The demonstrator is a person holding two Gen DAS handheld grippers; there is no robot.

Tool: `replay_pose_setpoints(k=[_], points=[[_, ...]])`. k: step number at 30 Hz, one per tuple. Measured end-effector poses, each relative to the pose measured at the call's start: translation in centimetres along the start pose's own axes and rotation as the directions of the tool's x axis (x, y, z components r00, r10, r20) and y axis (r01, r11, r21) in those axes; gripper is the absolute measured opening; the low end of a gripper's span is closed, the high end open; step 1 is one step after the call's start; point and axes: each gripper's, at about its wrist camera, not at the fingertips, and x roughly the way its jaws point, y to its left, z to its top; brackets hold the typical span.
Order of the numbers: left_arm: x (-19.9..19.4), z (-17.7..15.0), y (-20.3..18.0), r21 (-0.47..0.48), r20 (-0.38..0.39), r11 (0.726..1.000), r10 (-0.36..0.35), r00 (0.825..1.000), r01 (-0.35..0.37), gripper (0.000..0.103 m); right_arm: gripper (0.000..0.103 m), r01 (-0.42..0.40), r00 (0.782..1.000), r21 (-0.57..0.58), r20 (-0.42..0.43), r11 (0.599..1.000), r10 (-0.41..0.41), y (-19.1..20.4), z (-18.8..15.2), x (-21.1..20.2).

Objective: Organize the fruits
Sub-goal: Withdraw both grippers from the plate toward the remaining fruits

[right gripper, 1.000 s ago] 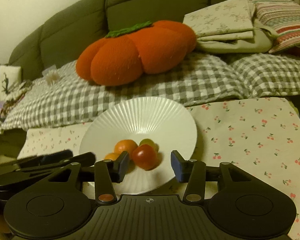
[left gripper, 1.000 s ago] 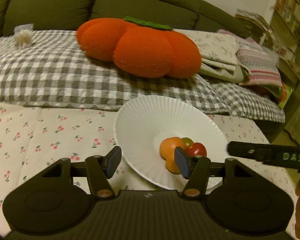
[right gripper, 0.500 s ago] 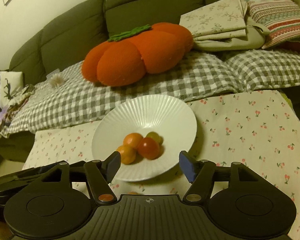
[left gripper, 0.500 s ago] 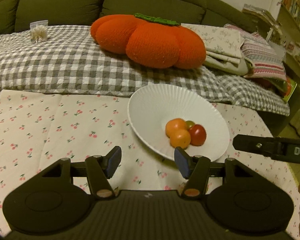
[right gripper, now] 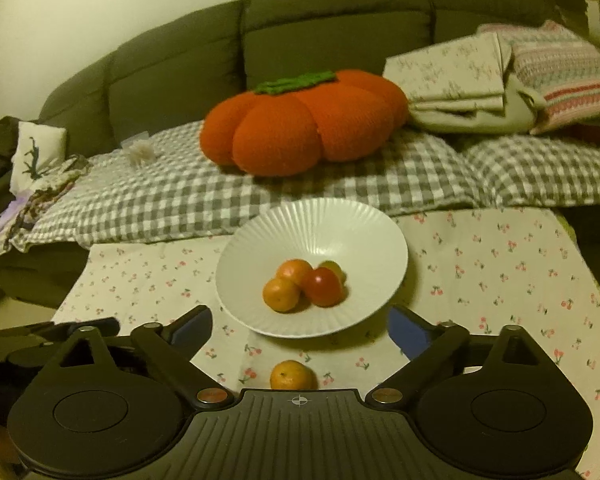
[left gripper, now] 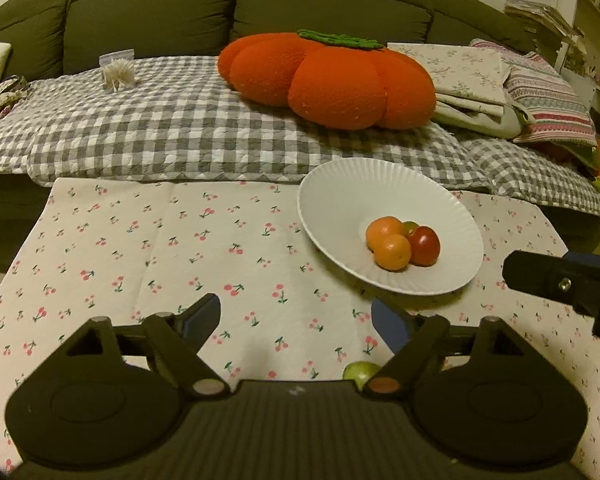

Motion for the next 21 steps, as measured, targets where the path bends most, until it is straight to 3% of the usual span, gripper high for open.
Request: replay_pose_setpoints(k=[7,21], points=[[-1.5,-0.7,0.7,-0.013,0.018,0.999,0.039,0.999,-0.038,0.091,0.102,0.020,0.999,-0.055,0.033,0.998,-0.018,1.5,-0.5,-0.9],[-3.3,-3.1,0.2,0.026,0.014,0.999,0.046,0.999,-0.046,0.092,0.103,0.036,0.999,-0.067,0.012,0.997,-0.036,2.1,-2.9,-2.3]])
